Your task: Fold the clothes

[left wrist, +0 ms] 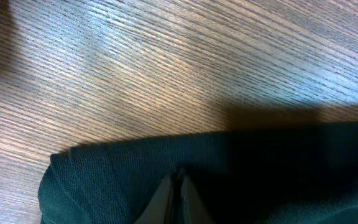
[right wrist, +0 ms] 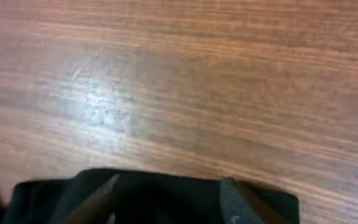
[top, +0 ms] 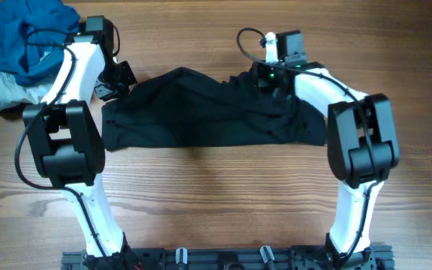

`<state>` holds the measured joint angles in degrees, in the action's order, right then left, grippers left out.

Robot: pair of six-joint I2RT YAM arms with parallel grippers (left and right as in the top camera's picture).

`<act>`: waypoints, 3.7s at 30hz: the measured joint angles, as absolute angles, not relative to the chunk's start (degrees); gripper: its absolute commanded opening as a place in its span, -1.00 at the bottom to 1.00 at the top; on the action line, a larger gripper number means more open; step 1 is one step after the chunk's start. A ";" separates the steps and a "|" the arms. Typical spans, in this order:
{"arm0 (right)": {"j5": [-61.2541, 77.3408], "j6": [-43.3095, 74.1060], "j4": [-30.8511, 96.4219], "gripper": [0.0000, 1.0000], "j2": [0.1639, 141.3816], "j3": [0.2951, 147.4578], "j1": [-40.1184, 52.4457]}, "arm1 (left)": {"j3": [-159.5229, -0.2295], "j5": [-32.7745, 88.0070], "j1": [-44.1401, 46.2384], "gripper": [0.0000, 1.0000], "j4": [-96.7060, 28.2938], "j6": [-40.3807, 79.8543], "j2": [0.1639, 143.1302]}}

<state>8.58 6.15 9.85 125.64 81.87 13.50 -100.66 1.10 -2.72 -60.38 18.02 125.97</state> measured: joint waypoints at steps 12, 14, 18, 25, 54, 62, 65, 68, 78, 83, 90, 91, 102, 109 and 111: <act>1.54 9.06 8.23 -0.91 126.43 81.95 14.39 | -100.66 1.10 -2.72 -0.92 -59.90 17.89 125.97; 1.17 9.13 8.47 -0.92 126.43 82.13 14.46 | -100.66 1.10 -2.72 -0.92 -59.77 17.89 125.97; 1.02 9.04 14.85 0.18 126.43 85.08 14.48 | -100.66 1.10 -2.72 -0.92 -59.77 17.89 125.97; 1.96 8.97 27.55 0.07 126.43 95.11 14.48 | -100.66 1.10 -2.72 -0.92 -59.75 17.89 125.97; -1.69 12.51 38.24 -0.91 132.35 104.88 13.89 | -100.57 1.10 -2.81 -0.92 -50.04 17.87 124.81; 2.66 10.17 52.45 -0.92 132.35 120.33 10.70 | -101.73 1.08 -5.34 -0.92 -49.65 17.72 118.69; 6.13 9.30 57.98 -0.92 132.05 121.75 9.52 | -101.75 0.89 -5.48 -0.92 -50.06 17.69 116.53; 8.64 8.25 61.82 -0.91 131.24 121.78 8.29 | -101.78 0.89 -5.48 -0.92 -50.92 17.69 115.18; 21.32 -0.43 69.80 -0.91 118.76 121.97 2.87 | -102.15 0.67 -5.54 -0.92 -58.89 17.67 113.67; 23.97 -4.27 57.91 -0.92 118.50 122.08 2.31 | -102.15 0.69 -6.09 -0.92 -54.08 17.67 113.67; 24.12 -5.48 66.37 -0.91 118.50 122.08 2.13 | -102.17 0.67 -6.11 -0.92 -53.04 17.67 113.67; 24.21 -5.50 67.55 -0.91 118.50 122.10 2.13 | -102.17 0.69 -6.11 -0.92 -53.82 17.67 113.67; 23.53 -5.48 79.68 -0.92 118.41 118.50 2.13 | -102.19 0.47 -6.11 -0.92 -64.79 17.65 113.67; 17.69 -2.66 74.19 -0.92 118.41 104.27 2.13 | -102.19 -2.83 -6.11 -0.92 -65.39 17.63 113.73; 16.82 -2.39 73.56 -0.90 118.41 101.25 2.09 | -102.19 -3.29 -6.11 -0.86 -65.39 17.63 114.30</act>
